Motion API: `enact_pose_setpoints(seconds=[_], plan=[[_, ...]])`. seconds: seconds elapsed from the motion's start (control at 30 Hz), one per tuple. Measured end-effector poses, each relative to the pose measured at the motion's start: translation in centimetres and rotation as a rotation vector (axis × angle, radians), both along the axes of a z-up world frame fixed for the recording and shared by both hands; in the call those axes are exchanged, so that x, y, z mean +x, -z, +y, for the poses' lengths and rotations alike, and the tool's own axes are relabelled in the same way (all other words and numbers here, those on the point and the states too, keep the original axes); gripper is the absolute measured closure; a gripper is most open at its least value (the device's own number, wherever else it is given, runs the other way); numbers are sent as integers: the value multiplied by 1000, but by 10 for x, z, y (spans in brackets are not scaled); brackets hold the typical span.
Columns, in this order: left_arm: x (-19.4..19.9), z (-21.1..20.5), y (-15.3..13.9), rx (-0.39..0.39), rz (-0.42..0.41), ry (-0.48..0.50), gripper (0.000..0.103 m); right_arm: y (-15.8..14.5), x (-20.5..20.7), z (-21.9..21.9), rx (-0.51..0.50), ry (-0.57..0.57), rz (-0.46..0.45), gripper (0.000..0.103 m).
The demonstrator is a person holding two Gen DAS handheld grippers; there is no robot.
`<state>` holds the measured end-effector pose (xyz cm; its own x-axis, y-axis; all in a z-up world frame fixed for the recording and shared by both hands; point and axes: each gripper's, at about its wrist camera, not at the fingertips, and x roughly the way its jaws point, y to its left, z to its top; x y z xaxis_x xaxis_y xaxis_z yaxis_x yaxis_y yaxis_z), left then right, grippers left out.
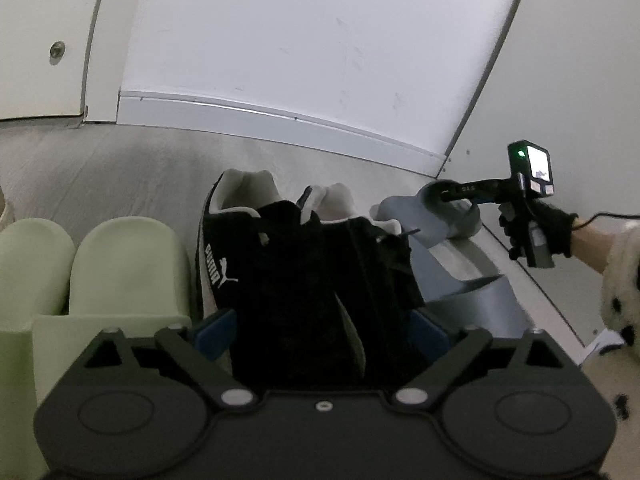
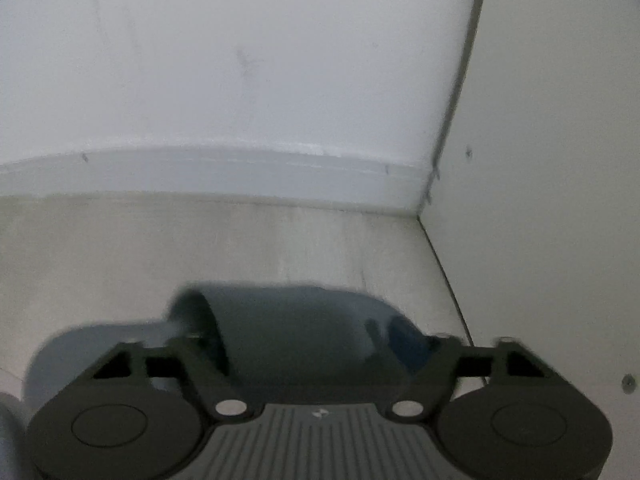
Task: Organize scattered shoes
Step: 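Move the right tool to the remaining grey slide and grasp it, then lift and carry the grey slide with the right tool toward its pair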
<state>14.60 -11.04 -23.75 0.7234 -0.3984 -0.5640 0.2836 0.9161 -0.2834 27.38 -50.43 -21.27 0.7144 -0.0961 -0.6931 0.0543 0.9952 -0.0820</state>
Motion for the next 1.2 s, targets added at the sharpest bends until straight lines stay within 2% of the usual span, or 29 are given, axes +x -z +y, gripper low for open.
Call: enact_pose_setpoints(seconds=[0.17,0.3,0.43,0.57,0.67,0.8,0.83,0.9,1.0,1.07,1.2], plan=[[1,7,-2,-55,4,-7,9,-3,-33,7,17,194,1,40],[1,12,-3,-99,9,-14,9,-7,-89,24,55,439,30,37],[1,19,-5,-163,20,-36,9,-12,-137,33,125,559,59,34],[-1,23,-6,-185,21,-60,9,-16,-182,43,189,675,76,33],[-4,26,-7,-190,18,-72,9,-19,-200,46,217,697,137,31],[-6,31,-9,-211,15,-86,9,-22,-224,33,358,744,222,27],[-6,31,-9,-211,15,-88,9,-23,-229,31,396,740,227,19],[-5,30,-9,-204,17,-92,9,-25,-237,29,484,723,230,14],[-5,30,-10,-206,16,-91,9,-30,-233,22,584,719,239,13],[-6,31,-10,-207,16,-95,9,-33,-231,20,588,692,242,13],[-7,35,-9,-223,18,-110,9,-48,-241,15,504,585,208,12]])
